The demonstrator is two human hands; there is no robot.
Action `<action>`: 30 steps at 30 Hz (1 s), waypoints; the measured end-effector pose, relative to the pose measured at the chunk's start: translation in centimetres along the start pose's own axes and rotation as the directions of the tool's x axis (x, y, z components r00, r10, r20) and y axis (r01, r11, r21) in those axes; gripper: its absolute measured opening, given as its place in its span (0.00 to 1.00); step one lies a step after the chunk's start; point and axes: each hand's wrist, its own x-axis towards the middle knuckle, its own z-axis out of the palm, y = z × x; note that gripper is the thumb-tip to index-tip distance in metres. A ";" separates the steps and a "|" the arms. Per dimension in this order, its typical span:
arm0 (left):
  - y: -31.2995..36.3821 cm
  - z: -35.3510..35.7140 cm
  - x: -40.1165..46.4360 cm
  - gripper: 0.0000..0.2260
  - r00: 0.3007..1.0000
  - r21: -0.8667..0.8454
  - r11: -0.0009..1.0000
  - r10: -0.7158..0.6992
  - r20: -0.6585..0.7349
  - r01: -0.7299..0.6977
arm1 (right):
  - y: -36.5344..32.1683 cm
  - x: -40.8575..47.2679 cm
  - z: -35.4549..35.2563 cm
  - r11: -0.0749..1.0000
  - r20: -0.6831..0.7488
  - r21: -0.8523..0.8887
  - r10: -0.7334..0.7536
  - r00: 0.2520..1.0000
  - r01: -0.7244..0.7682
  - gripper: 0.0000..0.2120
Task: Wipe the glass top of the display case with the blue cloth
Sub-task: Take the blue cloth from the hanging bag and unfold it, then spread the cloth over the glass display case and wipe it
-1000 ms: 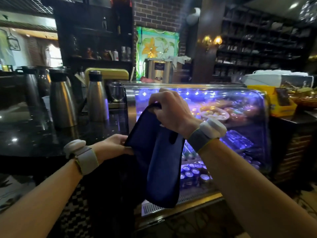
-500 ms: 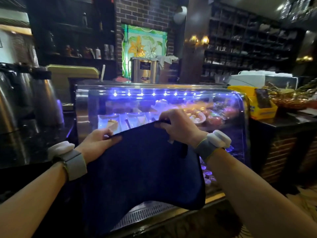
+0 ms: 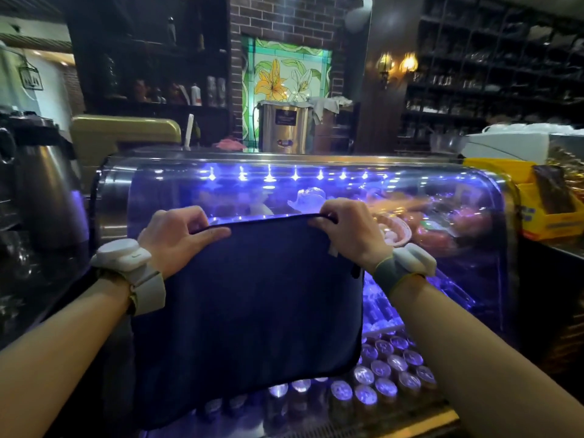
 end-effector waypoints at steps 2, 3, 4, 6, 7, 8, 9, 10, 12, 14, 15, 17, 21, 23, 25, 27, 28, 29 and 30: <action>-0.7 0.9 3.1 0.14 0.998 -0.012 0.999 0.039 -0.040 -0.040 | 1.1 3.3 1.6 0.999 -0.046 -0.033 -0.009 0.999 0.007 0.09; -0.9 1.2 4.7 0.12 0.996 -0.017 0.997 0.069 -0.054 -0.070 | 1.5 4.9 2.3 0.998 -0.076 -0.057 -0.005 0.997 0.001 0.09; -1.1 1.7 6.4 0.11 0.992 -0.006 0.994 0.110 -0.064 -0.110 | 2.1 6.6 3.0 0.996 -0.100 -0.084 -0.001 0.995 -0.007 0.09; -1.7 2.6 9.5 0.10 0.972 0.065 0.976 0.212 -0.100 -0.206 | 3.2 9.7 4.7 0.993 -0.137 -0.120 -0.010 0.990 -0.006 0.09; -2.1 3.0 11.2 0.11 0.959 0.123 0.961 0.260 -0.116 -0.246 | 3.7 11.3 5.6 0.991 -0.153 -0.133 -0.015 0.988 -0.006 0.08; -2.5 3.4 12.5 0.12 0.944 0.179 0.944 0.303 -0.130 -0.278 | 4.1 12.6 6.4 0.991 -0.170 -0.133 -0.020 0.985 -0.003 0.07; -3.0 3.7 13.8 0.12 0.934 0.240 0.927 0.327 -0.144 -0.288 | 4.4 14.0 7.2 0.991 -0.187 -0.135 -0.021 0.982 -0.004 0.07; -3.5 4.2 15.0 0.13 0.922 0.302 0.909 0.348 -0.166 -0.289 | 4.8 15.3 8.2 0.991 -0.202 -0.134 -0.018 0.979 -0.010 0.06; -4.3 5.0 16.4 0.14 0.911 0.384 0.880 0.371 -0.183 -0.281 | 5.3 16.8 9.7 0.990 -0.225 -0.142 -0.009 0.974 -0.024 0.06; -5.4 5.9 18.5 0.15 0.911 0.415 0.867 0.374 -0.177 -0.275 | 6.3 18.8 11.3 0.988 -0.245 -0.149 -0.009 0.969 -0.029 0.07; -5.9 6.1 19.5 0.15 0.914 0.411 0.867 0.374 -0.159 -0.283 | 6.7 19.6 11.9 0.989 -0.248 -0.149 -0.017 0.969 -0.020 0.08; -6.7 6.0 21.5 0.17 0.912 0.381 0.867 0.392 -0.125 -0.321 | 7.4 21.2 12.4 0.992 -0.258 -0.127 -0.045 0.965 0.012 0.09; -7.2 5.1 24.6 0.25 0.952 0.412 0.865 0.306 0.021 -0.287 | 8.9 23.8 11.6 0.988 -0.217 -0.152 -0.071 0.974 0.038 0.15; -7.0 4.9 25.2 0.27 0.969 0.430 0.870 0.242 0.050 -0.239 | 9.5 24.5 10.9 0.983 -0.173 -0.182 -0.059 0.983 0.027 0.19; -6.5 5.3 25.6 0.24 0.979 0.523 0.833 0.206 0.009 -0.180 | 9.7 25.1 10.3 0.968 -0.147 -0.251 -0.062 0.987 0.024 0.21; -5.6 5.6 25.2 0.20 0.964 0.631 0.766 0.244 -0.104 -0.126 | 9.2 25.3 9.8 0.910 -0.143 -0.413 -0.112 0.983 0.043 0.20; -5.1 5.7 24.5 0.19 0.948 0.633 0.767 0.267 -0.173 -0.100 | 8.7 25.1 9.5 0.885 -0.174 -0.463 -0.135 0.975 0.040 0.18; -4.8 5.9 23.4 0.17 0.926 0.596 0.798 0.288 -0.245 -0.091 | 8.0 24.6 9.2 0.889 -0.232 -0.458 -0.141 0.962 0.019 0.17; -4.5 6.4 21.9 0.16 0.897 0.547 0.832 0.312 -0.313 -0.099 | 7.3 23.8 9.1 0.915 -0.300 -0.404 -0.146 0.943 0.013 0.16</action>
